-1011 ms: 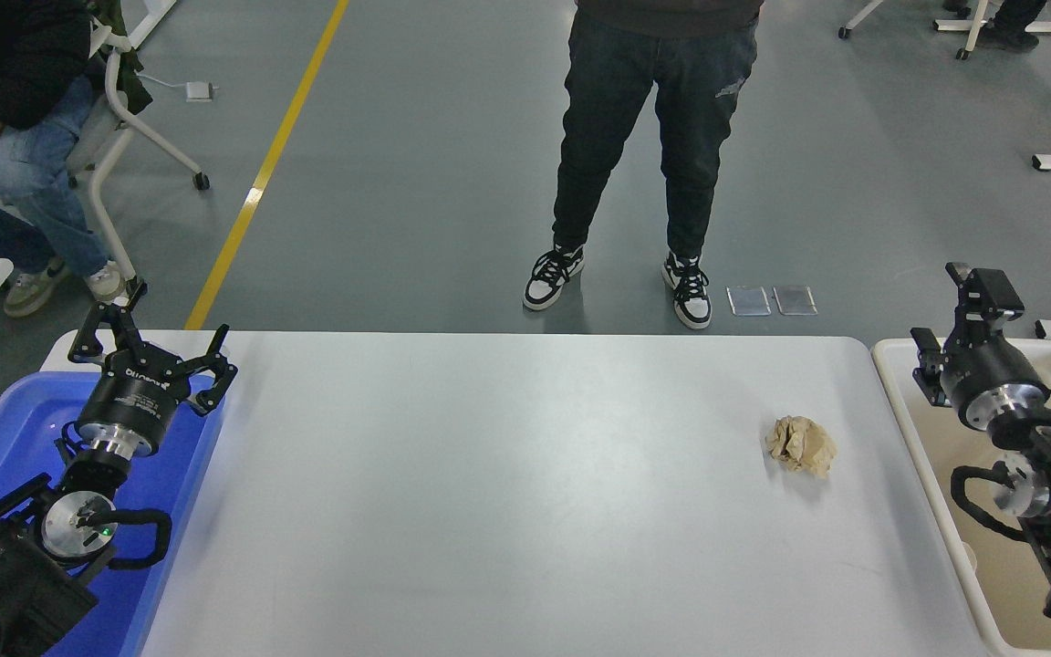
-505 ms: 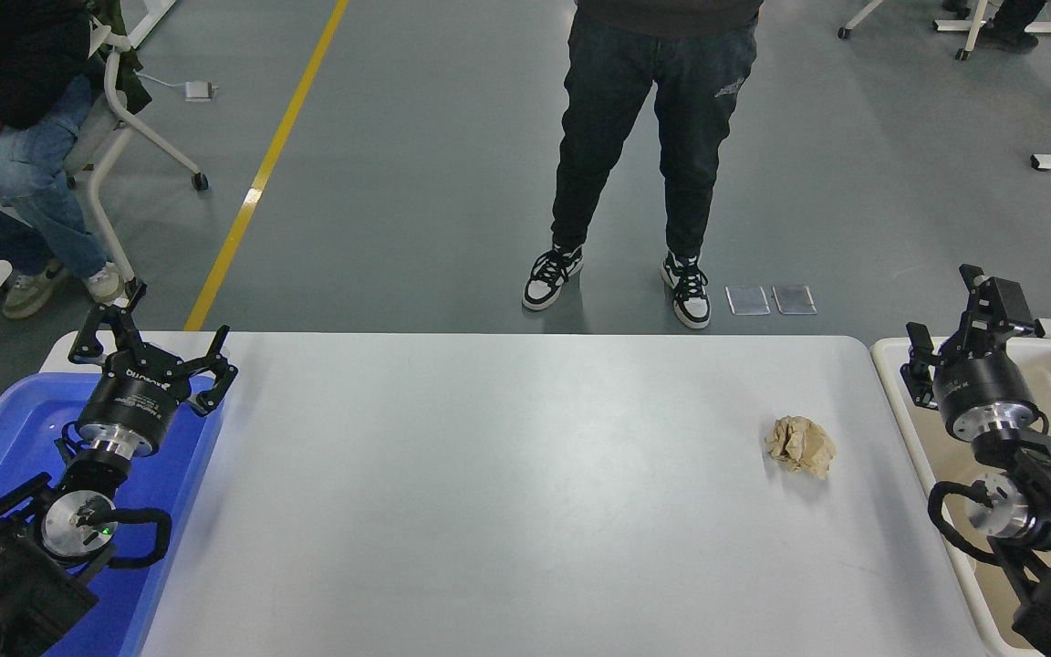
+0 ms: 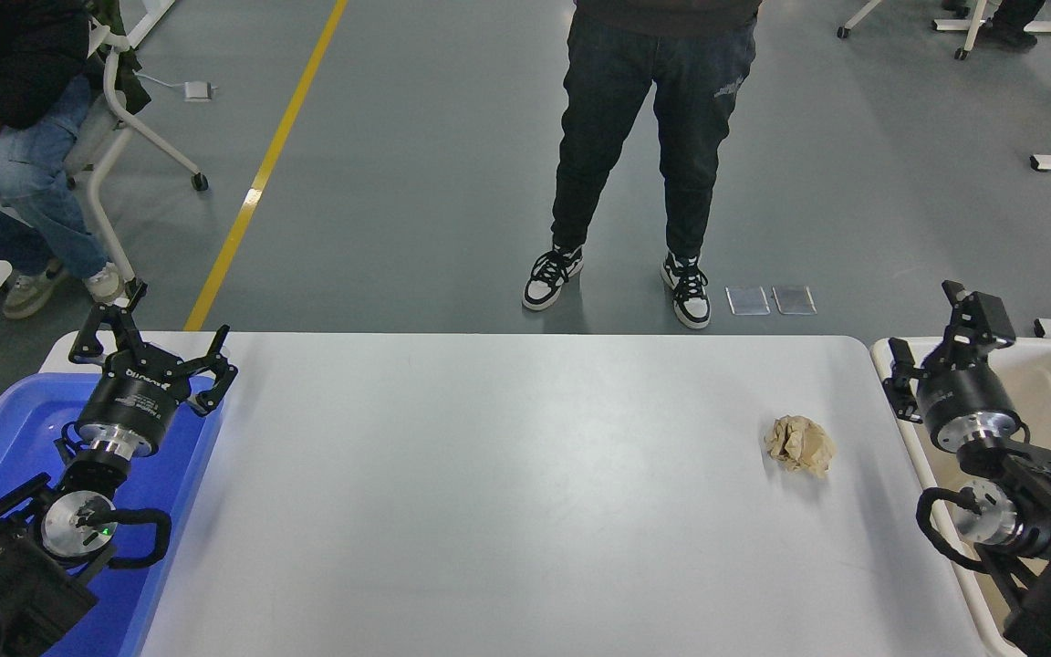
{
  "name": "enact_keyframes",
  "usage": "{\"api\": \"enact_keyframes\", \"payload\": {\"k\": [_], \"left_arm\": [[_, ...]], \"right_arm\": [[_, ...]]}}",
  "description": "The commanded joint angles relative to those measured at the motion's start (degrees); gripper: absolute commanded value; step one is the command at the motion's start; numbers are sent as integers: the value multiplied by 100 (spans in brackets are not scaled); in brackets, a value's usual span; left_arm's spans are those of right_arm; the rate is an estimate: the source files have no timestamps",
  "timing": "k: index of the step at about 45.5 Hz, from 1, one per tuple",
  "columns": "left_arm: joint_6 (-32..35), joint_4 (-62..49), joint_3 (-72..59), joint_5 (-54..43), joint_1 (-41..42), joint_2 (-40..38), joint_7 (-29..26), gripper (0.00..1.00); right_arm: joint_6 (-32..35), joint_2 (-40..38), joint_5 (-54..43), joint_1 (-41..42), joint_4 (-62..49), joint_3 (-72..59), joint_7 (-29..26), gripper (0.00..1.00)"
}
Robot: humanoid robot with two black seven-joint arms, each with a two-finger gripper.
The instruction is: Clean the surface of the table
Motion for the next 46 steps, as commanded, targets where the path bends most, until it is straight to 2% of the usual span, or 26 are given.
{"api": "enact_keyframes", "payload": {"k": [1, 9, 16, 22, 30, 37, 46], "left_arm": [[-3, 0, 0, 0, 0, 0, 0, 100], [-3, 0, 0, 0, 0, 0, 0, 100], [-3, 0, 0, 0, 0, 0, 0, 100], [-3, 0, 0, 0, 0, 0, 0, 100], [-3, 0, 0, 0, 0, 0, 0, 100], [-3, 0, 0, 0, 0, 0, 0, 100], [-3, 0, 0, 0, 0, 0, 0, 100]], "right_arm": [[-83, -733, 40, 131, 670, -1291, -760, 99], [48, -1655, 14, 491, 1215, -1951, -838, 99], [339, -2438, -57, 1510, 1619, -3417, -1708, 99], [444, -2895, -573, 2152, 2305, -4298, -1744, 99], [997, -2861, -2472, 2855, 2385, -5010, -1735, 99], [1227, -2607, -3123, 3242, 2350, -5414, -1726, 99], [937, -2202, -3589, 3743, 2121, -6424, -1735, 99]]}}
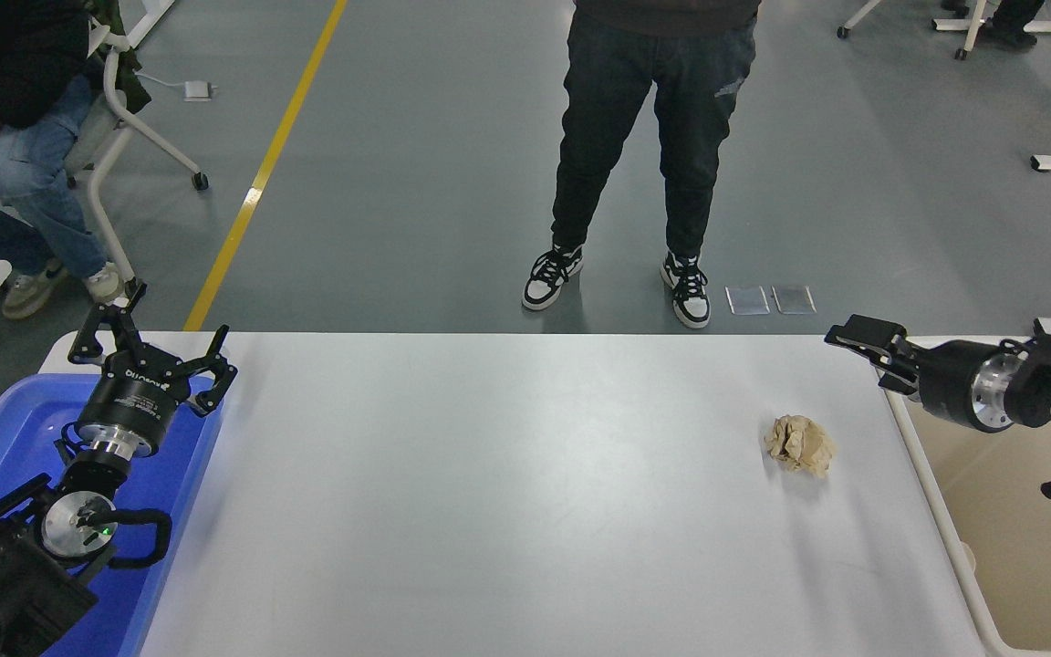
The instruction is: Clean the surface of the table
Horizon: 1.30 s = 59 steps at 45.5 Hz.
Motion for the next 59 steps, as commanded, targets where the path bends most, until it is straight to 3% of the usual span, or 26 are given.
{"api": "enact_keyframes", "payload": {"k": [1, 29, 59], "left_arm": [[1, 0, 1, 0, 0, 0, 0, 100], [1, 0, 1, 0, 0, 0, 0, 100], [1, 0, 1, 0, 0, 0, 0, 100]], "right_arm": [[-122, 326, -888, 736, -151, -1299, -39, 99], [-236, 1988, -1337, 666, -1961, -2162, 75, 99], [-245, 2621, -1293, 139, -2893, -2153, 189, 99]]}}
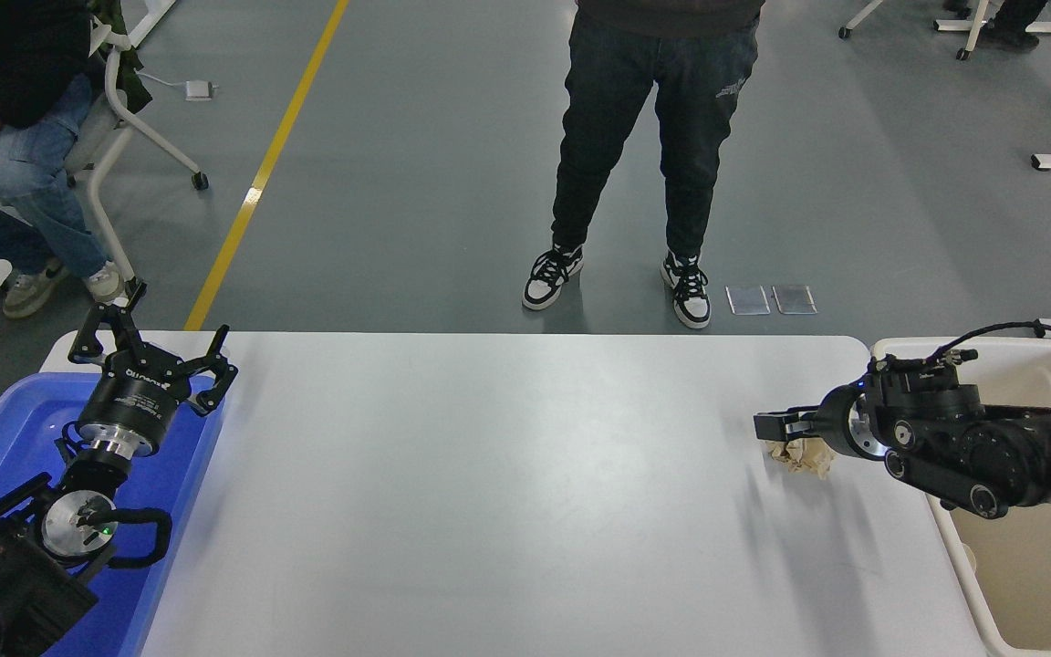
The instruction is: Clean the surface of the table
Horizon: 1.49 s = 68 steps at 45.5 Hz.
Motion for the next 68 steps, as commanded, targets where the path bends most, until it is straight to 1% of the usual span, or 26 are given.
{"api": "enact_keyframes", "payload": {"k": [1, 29, 38, 46, 57, 58, 61, 63, 64, 66, 67, 68], "left_arm": [[0, 0, 0, 0, 3, 0, 0, 100], [0, 0, 0, 0, 3, 0, 0, 100], [0, 0, 0, 0, 3, 0, 0, 100], [0, 0, 0, 0, 3, 0, 0, 100], [0, 0, 0, 0, 3, 0, 0, 100], [0, 0, 0, 0, -6, 0, 0, 100], [0, 0, 0, 0, -6, 0, 0, 100], [0, 0, 0, 0, 3, 0, 0, 100], [0, 0, -9, 0, -6, 0, 0, 100], [0, 0, 0, 0, 3, 0, 0, 100], [0, 0, 0, 0, 3, 0, 0, 100], [0, 0, 0, 0, 3, 0, 0, 100]], "right_arm": [[-1, 265, 1, -154, -367, -7, 41, 99], [-203, 616, 1, -435, -921, -15, 41, 99], [-212, 617, 1, -479, -930, -6, 41, 99], [-370, 651, 1, -540, -1079, -24, 41, 99], [-467, 740, 1, -611, -1255, -24, 191, 96], [-476, 740, 1, -619, -1255, -33, 199, 95], [-484, 740, 1, -620, -1255, -33, 234, 85], [-485, 748, 1, -620, -1255, -33, 278, 83], [-485, 748, 1, -620, -1264, -33, 305, 78], [-476, 766, 1, -620, -1264, -33, 340, 60], [-467, 766, 1, -620, -1264, -33, 349, 56], [-467, 775, 1, -628, -1264, -33, 349, 55]]}}
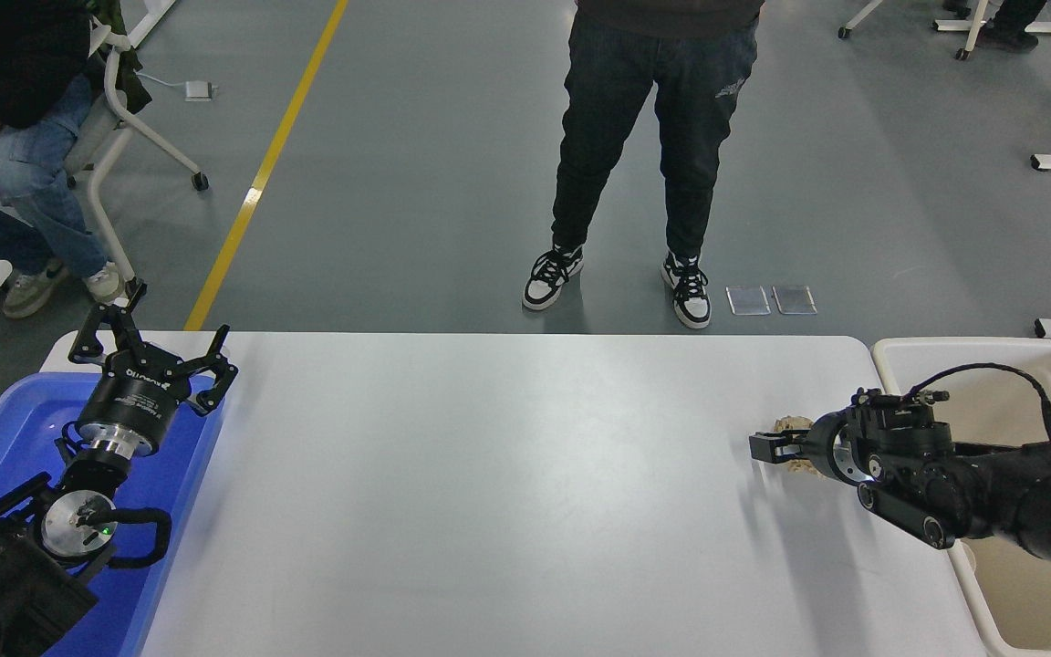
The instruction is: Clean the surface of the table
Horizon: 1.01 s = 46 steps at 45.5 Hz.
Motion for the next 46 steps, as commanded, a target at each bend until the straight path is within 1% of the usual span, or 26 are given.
{"api": "enact_keyframes", "payload": {"k": [1, 4, 7, 9, 12, 15, 16, 29, 38, 46], "left_arm": [[0, 0, 1, 1, 3, 0, 0, 100], [0, 0, 1, 1, 3, 0, 0, 100], [0, 0, 1, 1, 3, 0, 0, 100], [0, 0, 1, 1, 3, 0, 0, 100], [0, 0, 1, 1, -6, 0, 0, 100], [0, 0, 1, 1, -6, 0, 0, 100], [0, 0, 1, 1, 3, 0, 0, 100], [0, 0, 1, 1, 3, 0, 0, 100], [0, 0, 1, 1, 3, 0, 0, 100], [0, 0, 1, 1, -6, 0, 0, 100]], "right_arm": [[-28, 57, 0, -42, -51, -6, 140, 52], [-19, 57, 0, -86, -42, -15, 175, 33], [-19, 57, 0, -95, -33, -15, 272, 29], [-19, 57, 0, -104, -42, -15, 368, 23], [-19, 57, -9, -113, -42, -85, 465, 18], [-27, 57, 0, -104, -51, -234, 483, 2], [-28, 57, 0, -95, -51, -261, 483, 0], [-36, 22, 35, 19, -42, -138, 483, 0], [-10, -83, 650, 221, 46, -138, 562, 0], [-1, -232, 703, 265, 63, -85, 580, 0]]}}
